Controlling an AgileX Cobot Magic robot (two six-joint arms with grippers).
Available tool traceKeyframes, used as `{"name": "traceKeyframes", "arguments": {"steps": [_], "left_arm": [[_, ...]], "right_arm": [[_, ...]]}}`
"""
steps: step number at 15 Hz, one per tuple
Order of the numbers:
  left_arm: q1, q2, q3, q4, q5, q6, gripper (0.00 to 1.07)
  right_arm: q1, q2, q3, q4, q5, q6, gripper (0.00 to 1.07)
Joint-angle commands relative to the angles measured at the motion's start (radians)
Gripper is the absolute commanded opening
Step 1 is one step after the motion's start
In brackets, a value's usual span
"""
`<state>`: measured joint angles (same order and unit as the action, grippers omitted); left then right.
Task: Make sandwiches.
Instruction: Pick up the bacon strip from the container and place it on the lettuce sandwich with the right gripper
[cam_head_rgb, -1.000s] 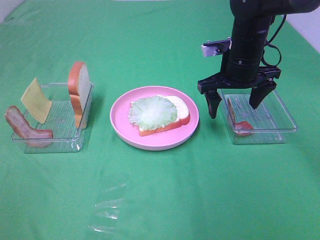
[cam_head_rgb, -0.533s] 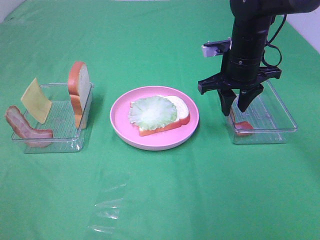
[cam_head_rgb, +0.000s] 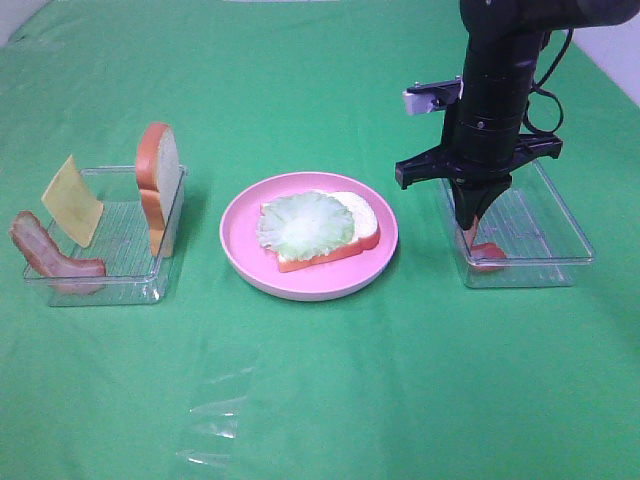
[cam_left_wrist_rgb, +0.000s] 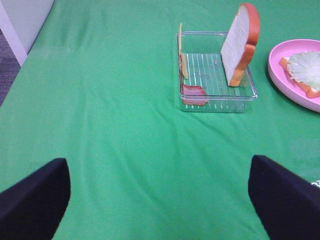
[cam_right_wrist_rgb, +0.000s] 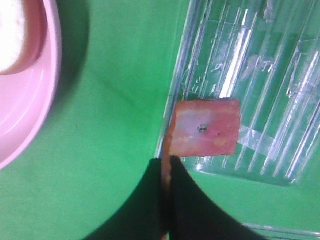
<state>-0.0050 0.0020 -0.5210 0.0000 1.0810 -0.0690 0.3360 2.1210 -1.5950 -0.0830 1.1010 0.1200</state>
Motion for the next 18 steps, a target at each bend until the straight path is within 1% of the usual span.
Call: {"name": "traceKeyframes", "arguments": {"steps": [1, 2, 5, 9, 11, 13, 16, 17, 18], "left_arm": [[0.003, 0.001, -0.001, 0.0, -0.006, -0.005, 0.88], [0.003, 0.001, -0.001, 0.0, -0.006, -0.005, 0.88], [0.003, 0.001, -0.001, 0.0, -0.006, -0.005, 0.88], [0.003, 0.001, -0.001, 0.0, -0.006, -0.005, 0.88], [0.003, 0.001, -0.001, 0.0, -0.006, -0.005, 0.88], [0.003, 0.001, -0.001, 0.0, -0.006, -0.005, 0.88], [0.003, 0.001, -0.001, 0.0, -0.006, -0.005, 0.88], [0.003, 0.001, -0.001, 0.0, -0.006, -0.005, 0.88], [0.003, 0.001, -0.001, 0.0, -0.006, -0.005, 0.88]], "right_arm": [[0.001, -0.006, -0.008, -0.003, 0.05, -0.052, 0.0], [0.001, -0.006, -0.017, -0.003, 0.062, -0.063, 0.0], [0.001, -0.006, -0.183, -0.006, 0.211, -0.091, 0.0], [0.002, -0.046, -0.316, 0.002, 0.227, -0.098, 0.0], [0.002, -0.078, -0.341, 0.005, 0.227, -0.098, 0.0], [0.003, -0.092, -0.343, 0.031, 0.227, -0.098, 0.0], [0.004, -0.084, -0.343, 0.12, 0.218, -0.12, 0.0], [0.004, -0.079, -0.34, 0.198, 0.184, -0.12, 0.0], [0.013, -0.079, -0.339, 0.231, 0.163, -0.12, 0.0]]}}
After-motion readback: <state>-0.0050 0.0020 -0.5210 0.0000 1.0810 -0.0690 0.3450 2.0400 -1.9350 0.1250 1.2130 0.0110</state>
